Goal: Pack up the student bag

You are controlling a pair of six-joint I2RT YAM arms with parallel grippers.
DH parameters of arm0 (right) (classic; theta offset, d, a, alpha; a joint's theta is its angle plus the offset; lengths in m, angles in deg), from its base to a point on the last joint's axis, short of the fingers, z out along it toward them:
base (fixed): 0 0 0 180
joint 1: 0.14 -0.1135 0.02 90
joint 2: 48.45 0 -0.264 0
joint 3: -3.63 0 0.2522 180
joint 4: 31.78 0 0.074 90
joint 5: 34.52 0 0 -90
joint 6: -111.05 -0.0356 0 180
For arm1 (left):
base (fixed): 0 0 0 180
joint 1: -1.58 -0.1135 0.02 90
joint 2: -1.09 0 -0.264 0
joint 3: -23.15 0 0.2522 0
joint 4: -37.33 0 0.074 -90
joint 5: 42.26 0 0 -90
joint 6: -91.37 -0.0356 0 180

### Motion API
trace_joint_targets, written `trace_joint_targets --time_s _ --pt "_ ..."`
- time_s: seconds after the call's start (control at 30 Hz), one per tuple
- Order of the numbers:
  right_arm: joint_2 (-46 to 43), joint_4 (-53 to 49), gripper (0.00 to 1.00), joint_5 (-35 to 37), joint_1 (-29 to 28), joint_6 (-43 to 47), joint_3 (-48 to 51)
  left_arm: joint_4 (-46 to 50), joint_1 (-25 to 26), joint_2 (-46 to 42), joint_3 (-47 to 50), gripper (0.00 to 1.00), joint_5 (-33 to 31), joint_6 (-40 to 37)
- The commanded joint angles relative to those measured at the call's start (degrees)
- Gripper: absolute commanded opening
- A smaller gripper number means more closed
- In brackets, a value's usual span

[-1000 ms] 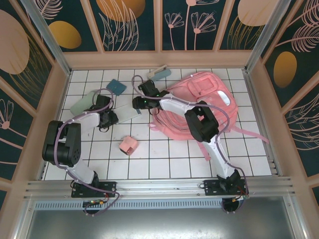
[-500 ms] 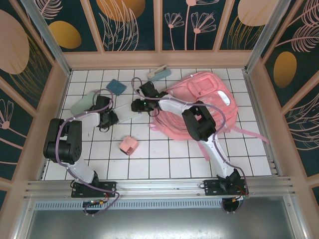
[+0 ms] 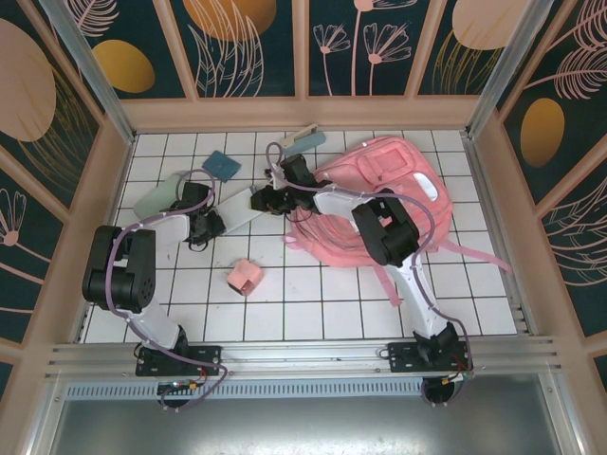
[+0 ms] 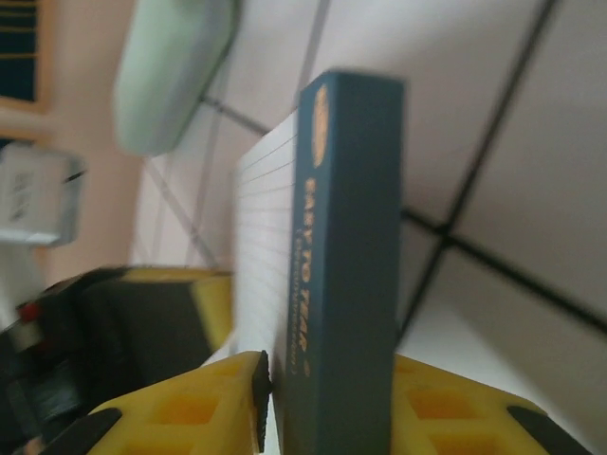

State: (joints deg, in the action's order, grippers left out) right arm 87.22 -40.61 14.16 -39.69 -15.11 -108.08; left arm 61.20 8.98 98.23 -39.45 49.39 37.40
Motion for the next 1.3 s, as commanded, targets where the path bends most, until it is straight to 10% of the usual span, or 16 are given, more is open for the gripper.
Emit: trace_joint_targets --time_s 0.0,0.27,0.67,1.27 --pt "-4.72 7.31 0.32 -7.92 -1.93 -3.41 1.36 -0.45 0.32 2.78 1.31 0.23 2.13 -0.53" --pt "-6.40 0.44 0.00 0.96 -1.07 -1.10 1.27 0.26 0.34 -0.93 0.97 0.26 2.48 -0.17" --pt "-17.01 3.74 0.00 2.91 3.52 -2.87 8.34 -6.85 0.07 -12.29 -0.66 0.68 15.02 6.74" --pt "-27.87 19.32 0.00 -7.29 9.67 -15.09 17.72 -38.89 -0.16 -10.15 -2.08 0.81 39.38 25.41"
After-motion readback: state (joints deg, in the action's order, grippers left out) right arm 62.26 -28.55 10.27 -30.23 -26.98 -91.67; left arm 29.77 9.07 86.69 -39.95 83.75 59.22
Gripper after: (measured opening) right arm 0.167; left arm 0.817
